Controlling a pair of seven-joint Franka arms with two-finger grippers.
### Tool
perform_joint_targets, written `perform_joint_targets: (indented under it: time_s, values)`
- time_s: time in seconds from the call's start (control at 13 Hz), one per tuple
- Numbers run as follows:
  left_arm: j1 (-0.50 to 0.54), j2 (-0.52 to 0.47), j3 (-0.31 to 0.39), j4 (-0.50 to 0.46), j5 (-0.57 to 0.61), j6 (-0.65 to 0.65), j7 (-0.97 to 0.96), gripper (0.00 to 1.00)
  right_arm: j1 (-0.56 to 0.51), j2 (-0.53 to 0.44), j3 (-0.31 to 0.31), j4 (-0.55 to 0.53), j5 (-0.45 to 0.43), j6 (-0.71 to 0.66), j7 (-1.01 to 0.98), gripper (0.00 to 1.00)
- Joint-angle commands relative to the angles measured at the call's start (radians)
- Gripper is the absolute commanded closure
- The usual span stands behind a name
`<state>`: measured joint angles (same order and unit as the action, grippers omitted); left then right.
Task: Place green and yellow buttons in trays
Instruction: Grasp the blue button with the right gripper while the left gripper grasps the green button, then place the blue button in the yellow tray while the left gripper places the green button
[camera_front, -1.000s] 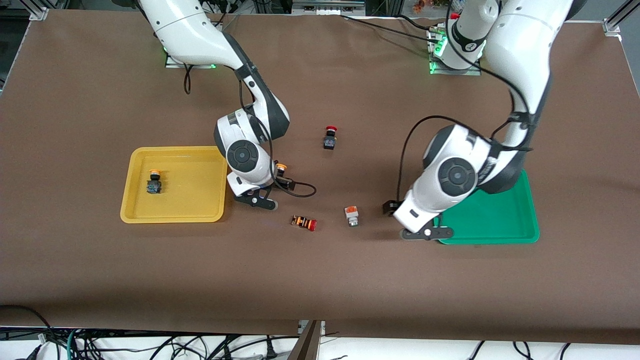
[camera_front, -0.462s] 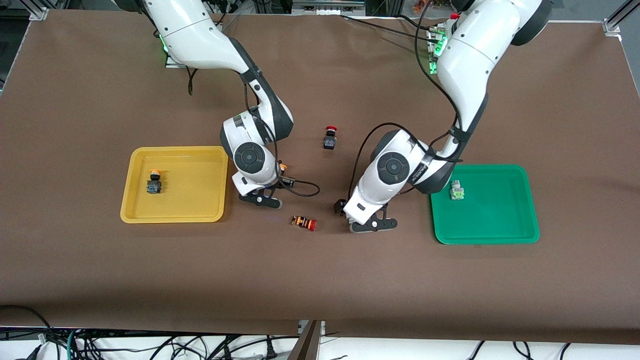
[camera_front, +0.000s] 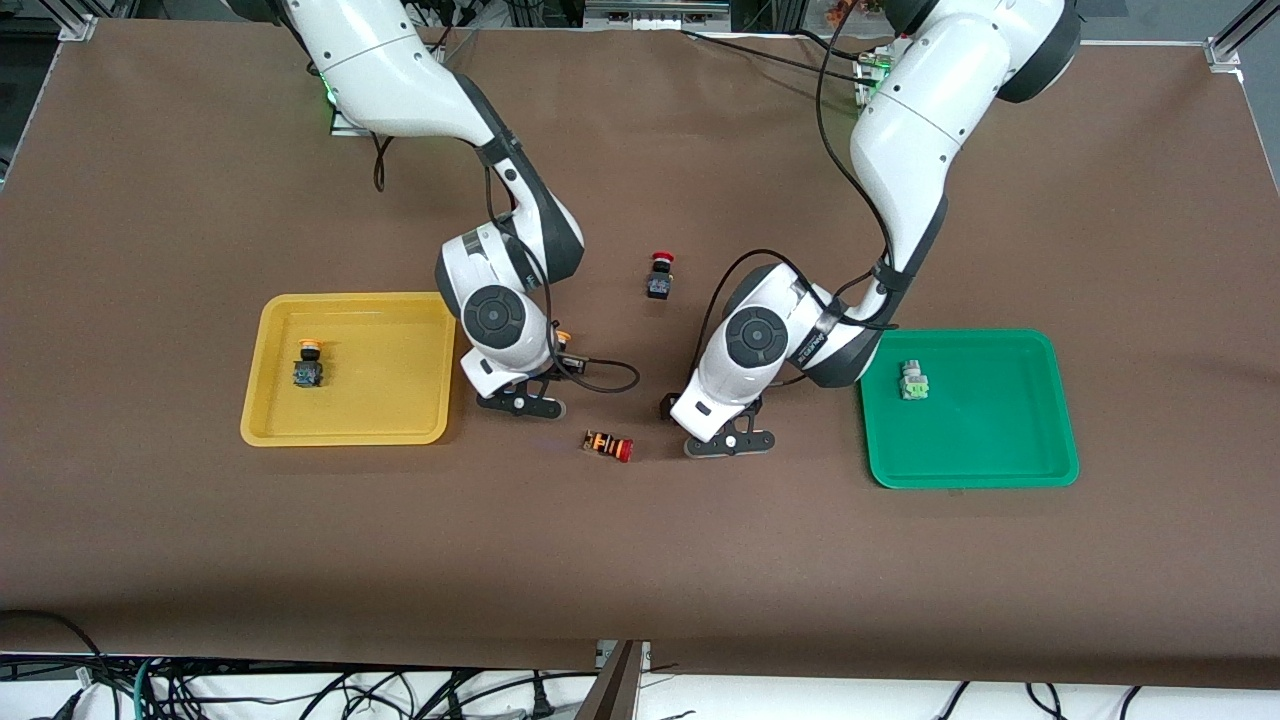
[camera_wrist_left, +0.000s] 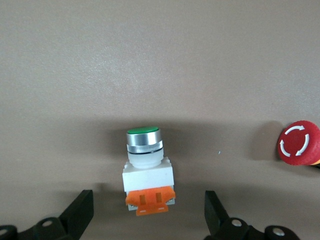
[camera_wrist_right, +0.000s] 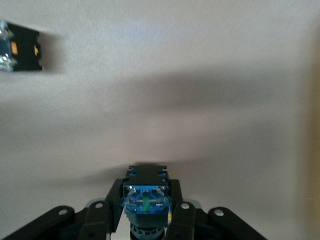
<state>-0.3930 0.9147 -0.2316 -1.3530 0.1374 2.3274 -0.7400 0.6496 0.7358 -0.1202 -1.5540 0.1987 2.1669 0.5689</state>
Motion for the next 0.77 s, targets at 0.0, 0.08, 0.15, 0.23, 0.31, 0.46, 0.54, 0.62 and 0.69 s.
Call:
perform_joint_targets:
  time_s: [0.0,0.08,0.15,0.23,0.31,0.46,0.54,0.62,0.69]
  values:
    - [-0.014,0.032,0.024,0.035,0.022,0.052,-0.004,0.46,-0.106,-0.046,0.004,0.078,0.018,-0.189,-0.153,1.00]
    - [-0.010,0.033,0.026,0.035,0.022,0.053,-0.004,0.64,-0.131,-0.047,0.002,0.101,0.007,-0.250,-0.199,1.00]
    - [-0.009,0.035,0.026,0.035,0.021,0.053,-0.005,0.80,-0.143,-0.058,-0.019,0.101,-0.001,-0.289,-0.252,1.00]
    - [-0.009,0.029,0.026,0.035,0.021,0.053,-0.005,0.90,-0.143,-0.058,-0.077,0.094,-0.013,-0.312,-0.324,1.00]
    - [-0.001,0.020,0.026,0.035,0.022,0.047,-0.009,1.00,-0.146,-0.055,-0.137,0.077,-0.015,-0.317,-0.436,1.00]
    - [0.041,-0.037,0.026,0.029,0.022,-0.058,0.031,1.00,-0.163,-0.050,-0.199,0.031,-0.013,-0.306,-0.596,1.00]
    - [0.071,-0.065,0.024,0.038,0.022,-0.159,0.084,1.00,-0.172,-0.050,-0.203,0.006,-0.013,-0.302,-0.609,1.00]
    - [0.107,-0.101,0.024,0.038,0.022,-0.236,0.156,1.00,-0.173,-0.050,-0.203,-0.021,-0.013,-0.285,-0.609,1.00]
    - [0.149,-0.134,0.024,0.037,0.021,-0.308,0.250,1.00,-0.173,-0.053,-0.205,-0.056,-0.013,-0.254,-0.609,1.00]
